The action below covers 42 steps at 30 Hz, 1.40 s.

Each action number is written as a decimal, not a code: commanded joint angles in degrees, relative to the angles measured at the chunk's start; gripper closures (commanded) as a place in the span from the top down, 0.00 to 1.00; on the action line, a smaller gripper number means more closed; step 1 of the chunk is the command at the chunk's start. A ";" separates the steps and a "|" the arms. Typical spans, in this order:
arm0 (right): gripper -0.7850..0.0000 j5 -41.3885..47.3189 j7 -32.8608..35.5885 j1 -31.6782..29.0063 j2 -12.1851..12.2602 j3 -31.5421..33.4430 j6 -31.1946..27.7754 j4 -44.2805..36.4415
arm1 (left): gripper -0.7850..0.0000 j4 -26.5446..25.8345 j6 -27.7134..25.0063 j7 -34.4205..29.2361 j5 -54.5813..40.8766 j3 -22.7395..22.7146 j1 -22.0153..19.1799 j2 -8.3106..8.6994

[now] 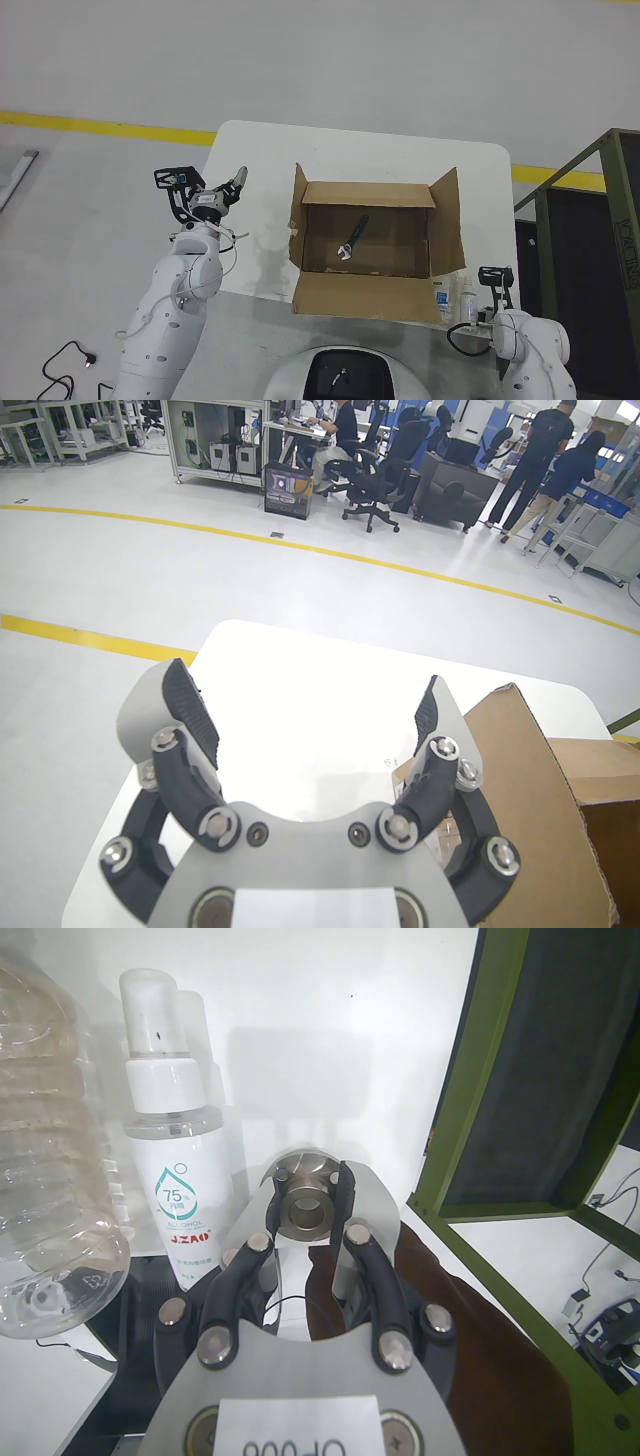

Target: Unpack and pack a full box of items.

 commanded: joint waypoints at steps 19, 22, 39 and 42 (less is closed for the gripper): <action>0.00 7.76 9.35 -1.07 0.90 4.32 -3.07 -24.87 | 1.00 0.00 0.00 0.00 0.00 0.00 0.00 0.00; 0.00 13.42 11.79 -0.29 1.12 5.78 -4.85 -32.78 | 1.00 0.00 0.00 0.00 0.00 0.00 0.00 0.00; 0.00 35.43 19.18 13.12 3.55 0.10 -13.12 -34.94 | 1.00 0.00 0.00 0.00 0.00 0.00 0.00 0.00; 0.00 35.65 19.22 12.36 3.74 -2.94 -11.31 -34.94 | 1.00 0.00 0.00 0.00 0.00 0.00 0.00 0.00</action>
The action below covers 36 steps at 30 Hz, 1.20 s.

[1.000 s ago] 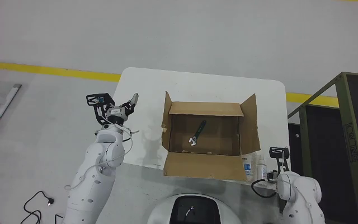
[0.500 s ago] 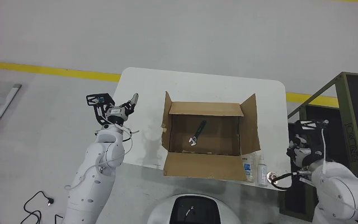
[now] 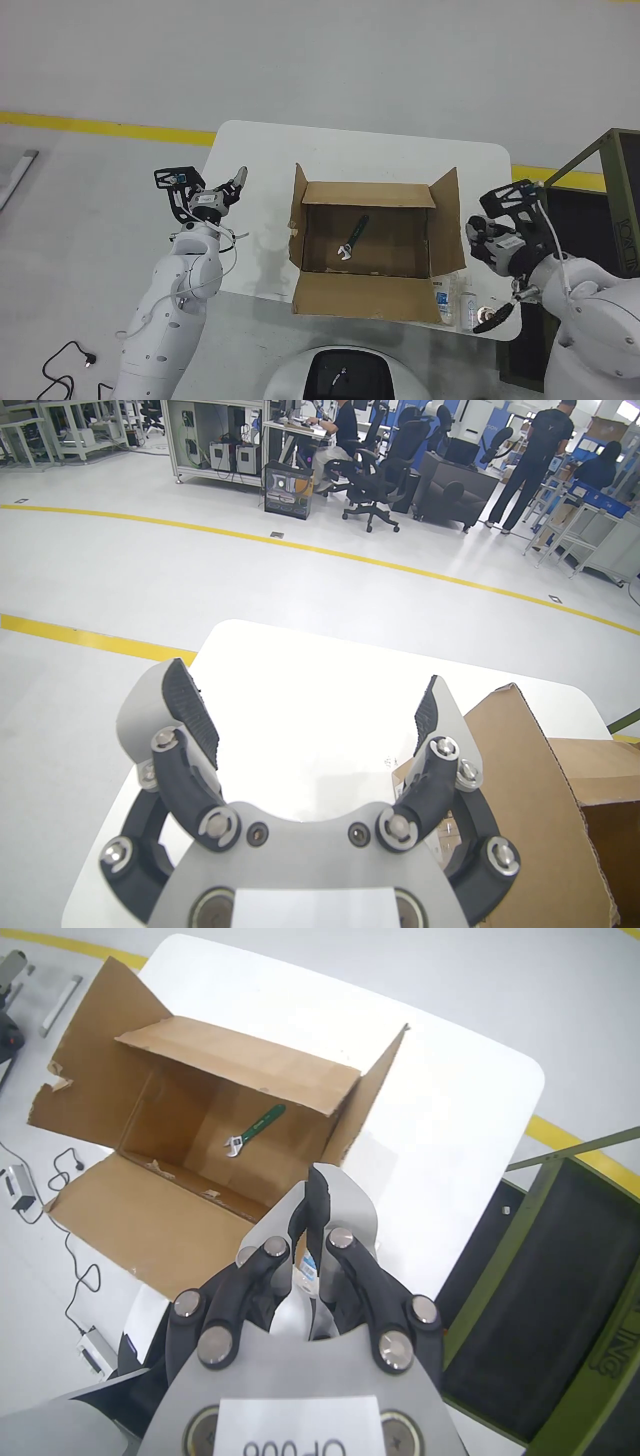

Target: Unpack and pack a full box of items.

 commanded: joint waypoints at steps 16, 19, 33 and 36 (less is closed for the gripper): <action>0.00 -2.48 -1.75 -2.82 0.27 -5.41 3.23 0.13 | 1.00 0.00 0.00 0.00 0.00 0.00 0.00 0.00; 0.00 -4.93 -6.20 -3.83 0.42 -9.38 1.58 2.47 | 1.00 0.00 0.00 0.00 0.00 0.00 0.00 0.00; 0.00 -29.78 -25.79 9.26 -1.24 -32.19 14.29 35.57 | 1.00 0.00 0.00 0.00 0.00 0.00 0.00 0.00; 0.00 -29.08 -27.84 11.71 -2.09 -34.57 18.77 42.05 | 1.00 0.00 0.00 0.00 0.00 0.00 0.00 0.00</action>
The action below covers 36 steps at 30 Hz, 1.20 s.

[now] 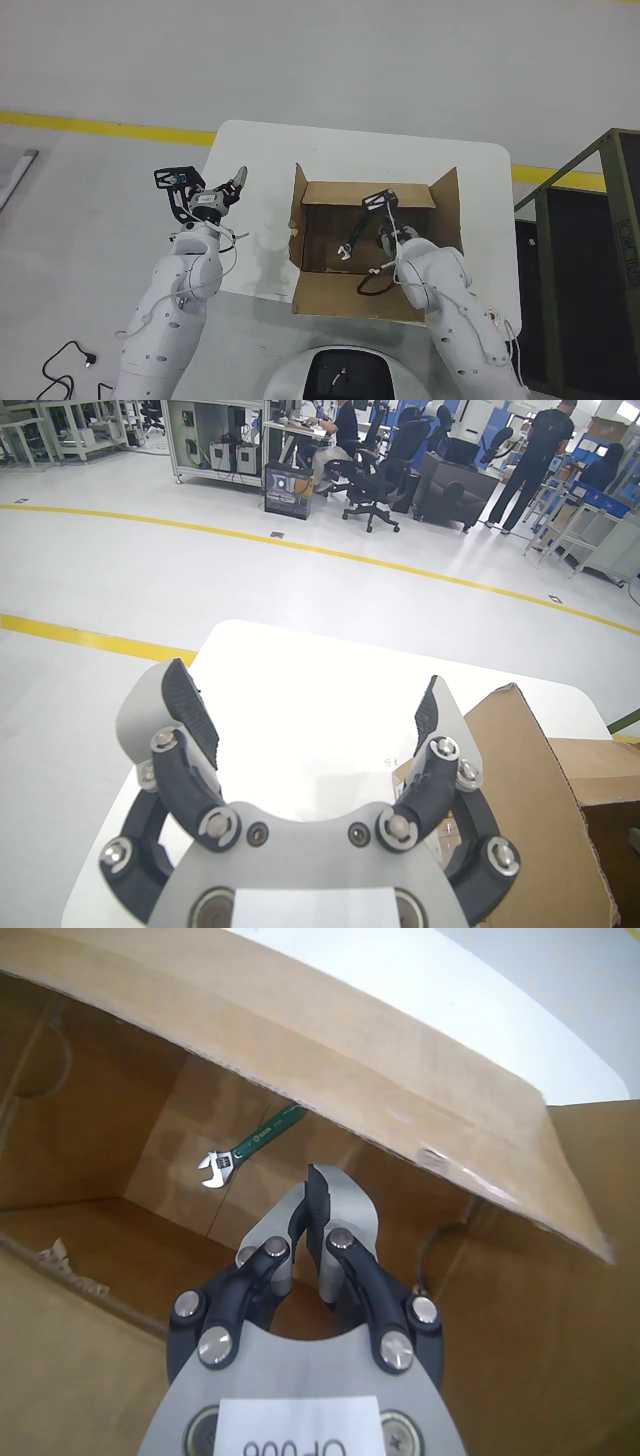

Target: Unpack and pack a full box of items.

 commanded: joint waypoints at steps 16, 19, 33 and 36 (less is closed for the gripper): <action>0.00 2.57 -1.99 2.69 -1.01 -1.69 5.69 6.29 | 1.00 0.00 0.00 0.00 0.00 0.00 0.00 0.00; 0.00 2.06 -4.58 1.83 -1.12 -2.36 6.19 6.40 | 1.00 0.00 0.00 0.00 0.00 0.00 0.00 0.00; 0.00 -1.95 -5.86 0.66 -2.85 -9.27 10.75 6.28 | 1.00 0.00 0.00 0.00 0.00 0.00 0.00 0.00; 0.00 -1.80 -4.49 1.46 -3.21 -9.13 12.39 7.93 | 1.00 0.00 0.00 0.00 0.00 0.00 0.00 0.00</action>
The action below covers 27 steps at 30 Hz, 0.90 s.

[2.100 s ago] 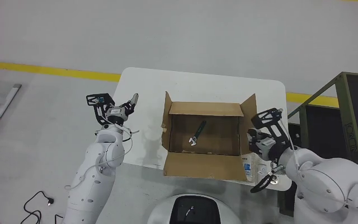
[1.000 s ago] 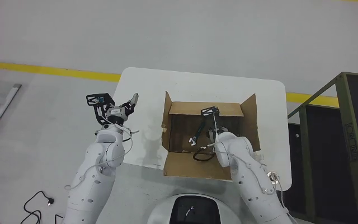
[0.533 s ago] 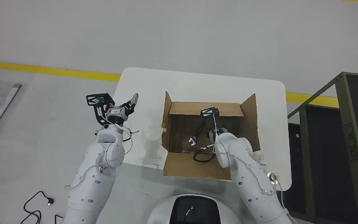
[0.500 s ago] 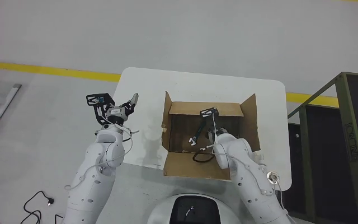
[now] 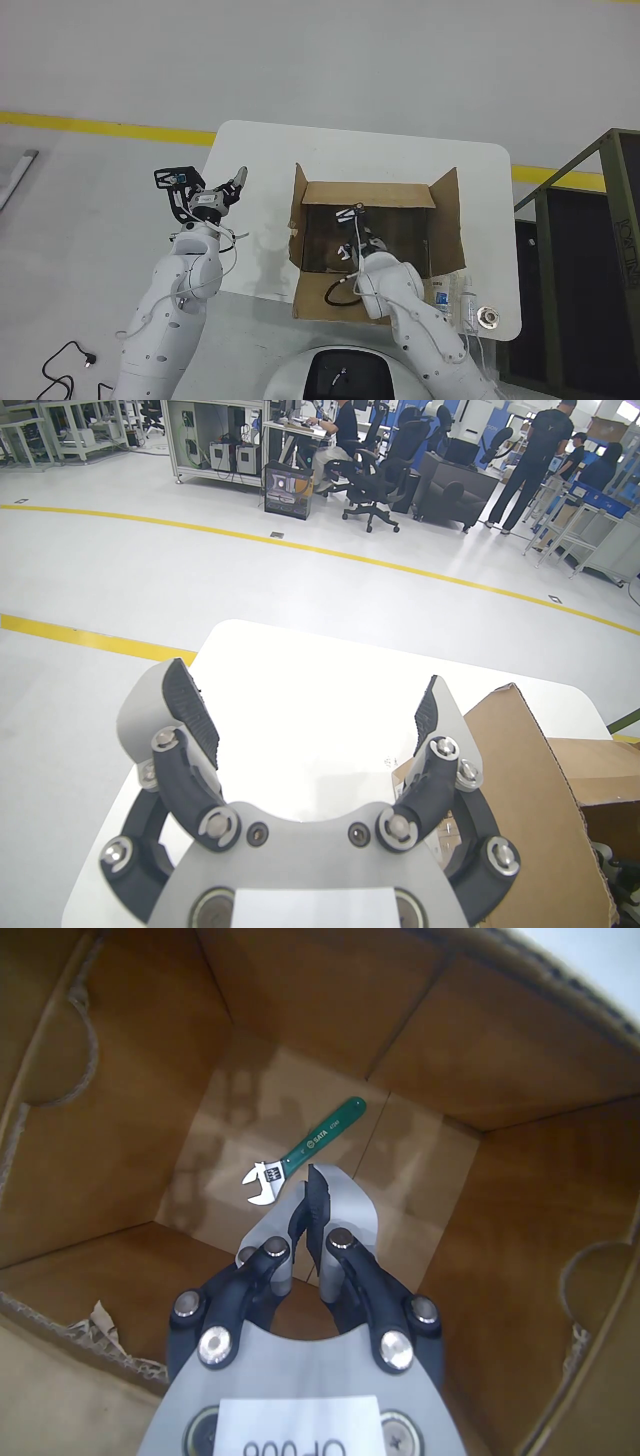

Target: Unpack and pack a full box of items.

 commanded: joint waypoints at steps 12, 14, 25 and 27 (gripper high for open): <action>0.00 3.10 2.97 5.34 -2.18 -0.83 5.87 10.23 | 1.00 0.00 0.00 0.00 0.00 0.00 0.00 0.00; 0.00 3.52 2.62 6.19 -2.55 -1.09 6.57 11.94 | 1.00 0.00 0.00 0.00 0.00 0.00 0.00 0.00; 0.00 10.30 0.58 14.89 -6.02 -1.79 19.52 22.92 | 1.00 0.00 0.00 0.00 0.00 0.00 0.00 0.00; 0.00 11.69 0.22 16.28 -6.85 -2.27 22.56 24.93 | 1.00 0.00 0.00 0.00 0.00 0.00 0.00 0.00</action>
